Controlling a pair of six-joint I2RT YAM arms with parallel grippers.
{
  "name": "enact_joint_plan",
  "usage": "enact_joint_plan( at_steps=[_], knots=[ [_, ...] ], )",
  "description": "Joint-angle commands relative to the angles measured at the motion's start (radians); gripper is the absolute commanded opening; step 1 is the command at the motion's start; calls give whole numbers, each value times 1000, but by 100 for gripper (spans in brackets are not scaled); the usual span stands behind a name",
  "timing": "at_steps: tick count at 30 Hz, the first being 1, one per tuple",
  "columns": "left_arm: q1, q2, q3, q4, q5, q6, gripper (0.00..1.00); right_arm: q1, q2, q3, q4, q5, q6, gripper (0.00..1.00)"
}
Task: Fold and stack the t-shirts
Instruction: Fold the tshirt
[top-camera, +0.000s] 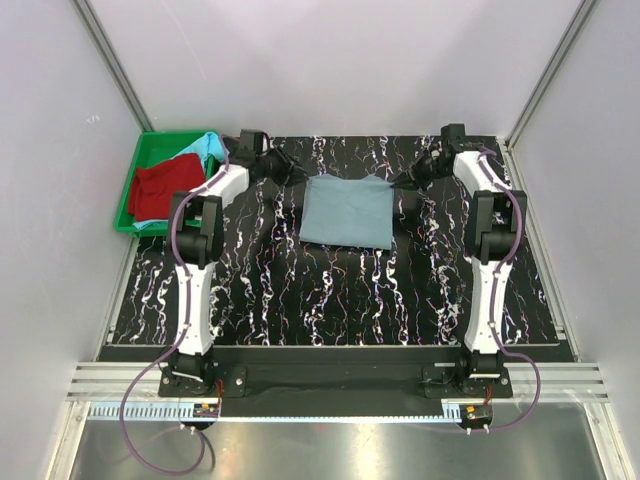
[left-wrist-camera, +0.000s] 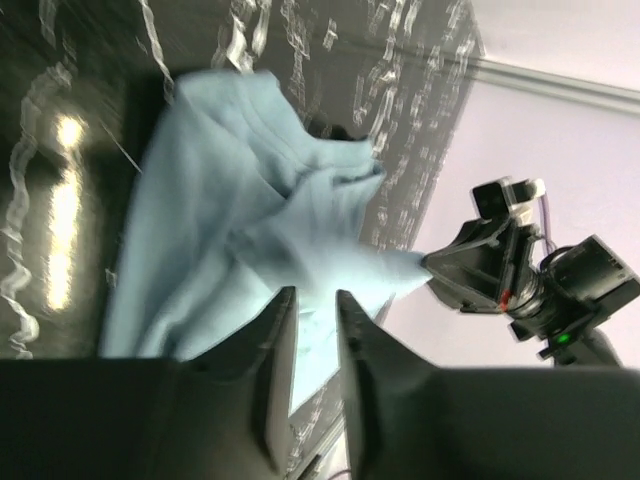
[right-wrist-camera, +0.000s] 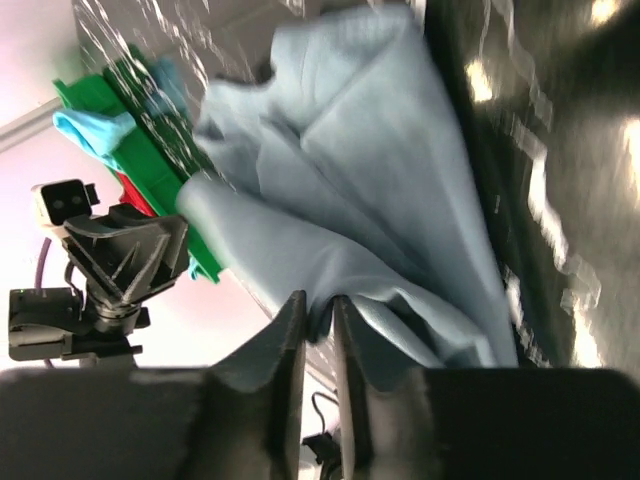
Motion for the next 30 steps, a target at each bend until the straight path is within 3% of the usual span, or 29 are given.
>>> enact_joint_plan(
  at_steps=[1, 2, 4, 5, 9, 14, 21, 24, 30],
  knots=[
    [24, 49, 195, -90, -11, 100, 34, -54, 75, 129, 9, -52, -10, 28],
    [29, 75, 250, -142, -15, 132, 34, -62, 92, 148, 5, -56, -14, 37],
    [29, 64, 355, -237, -34, 212, 34, -82, 100, 206, -3, -81, -45, 46],
    [31, 41, 352, -245, -47, 233, 36, -89, 105, 223, -29, -87, -57, 52],
    [29, -153, 195, -271, -94, 324, 38, -103, 105, 273, -118, -92, -157, 57],
    [17, -342, -39, -274, -44, 382, 39, -93, 79, 156, -127, -113, -207, 49],
    [-31, -607, -426, -301, 25, 511, 41, -53, 55, 13, -118, -87, -329, 53],
    [-38, -674, -522, -314, 41, 542, 41, -16, 49, -52, -94, -90, -349, 53],
    [-38, -741, -570, -348, 55, 576, 42, 70, 19, -180, -38, -69, -340, 50]
  ],
)
